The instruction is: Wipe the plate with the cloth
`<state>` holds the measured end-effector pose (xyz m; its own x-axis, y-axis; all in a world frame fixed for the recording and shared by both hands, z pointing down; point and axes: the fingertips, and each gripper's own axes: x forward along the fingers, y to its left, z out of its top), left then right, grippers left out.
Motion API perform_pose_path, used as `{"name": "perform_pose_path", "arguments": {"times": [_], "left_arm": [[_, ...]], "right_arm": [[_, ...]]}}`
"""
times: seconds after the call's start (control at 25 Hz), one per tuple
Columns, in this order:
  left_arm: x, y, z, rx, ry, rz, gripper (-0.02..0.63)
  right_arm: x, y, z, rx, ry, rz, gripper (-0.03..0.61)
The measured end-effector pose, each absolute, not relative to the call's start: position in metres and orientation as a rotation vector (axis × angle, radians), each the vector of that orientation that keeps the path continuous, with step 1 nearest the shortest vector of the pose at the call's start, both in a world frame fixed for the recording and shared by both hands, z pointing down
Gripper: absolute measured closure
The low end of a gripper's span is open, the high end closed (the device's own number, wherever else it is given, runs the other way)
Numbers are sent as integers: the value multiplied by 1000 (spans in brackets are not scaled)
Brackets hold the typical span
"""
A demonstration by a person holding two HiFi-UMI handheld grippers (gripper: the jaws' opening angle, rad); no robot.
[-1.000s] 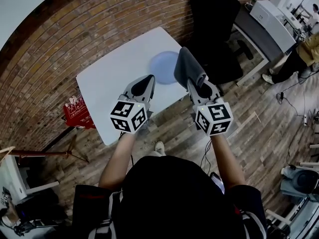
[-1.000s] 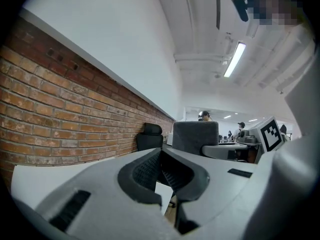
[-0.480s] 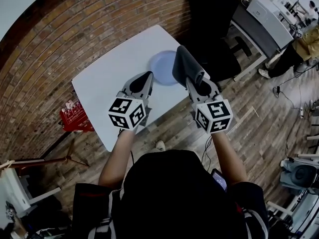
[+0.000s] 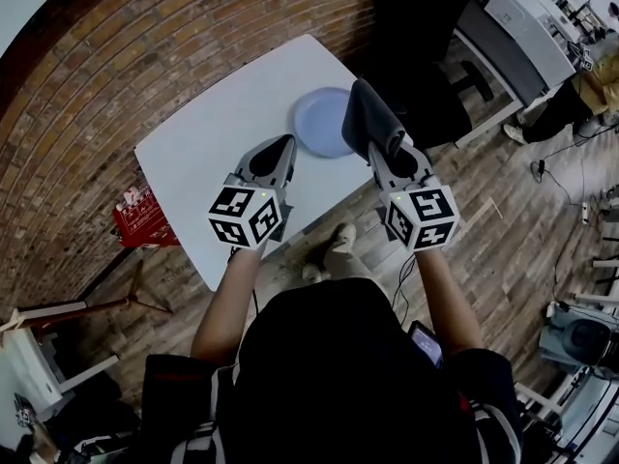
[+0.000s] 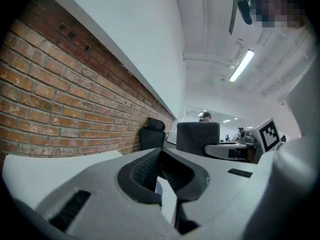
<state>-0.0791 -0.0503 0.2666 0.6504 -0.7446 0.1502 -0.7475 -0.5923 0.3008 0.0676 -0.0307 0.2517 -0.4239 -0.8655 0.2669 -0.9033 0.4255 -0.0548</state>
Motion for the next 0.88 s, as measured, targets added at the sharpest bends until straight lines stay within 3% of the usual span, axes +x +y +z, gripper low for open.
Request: {"name": "perform_pose_path", "arguments": {"times": [0.88], "left_arm": [[-58, -134, 341, 2373, -1256, 123, 595]], "right_arm": [[97, -118, 320, 1404, -2464, 412, 526]]}}
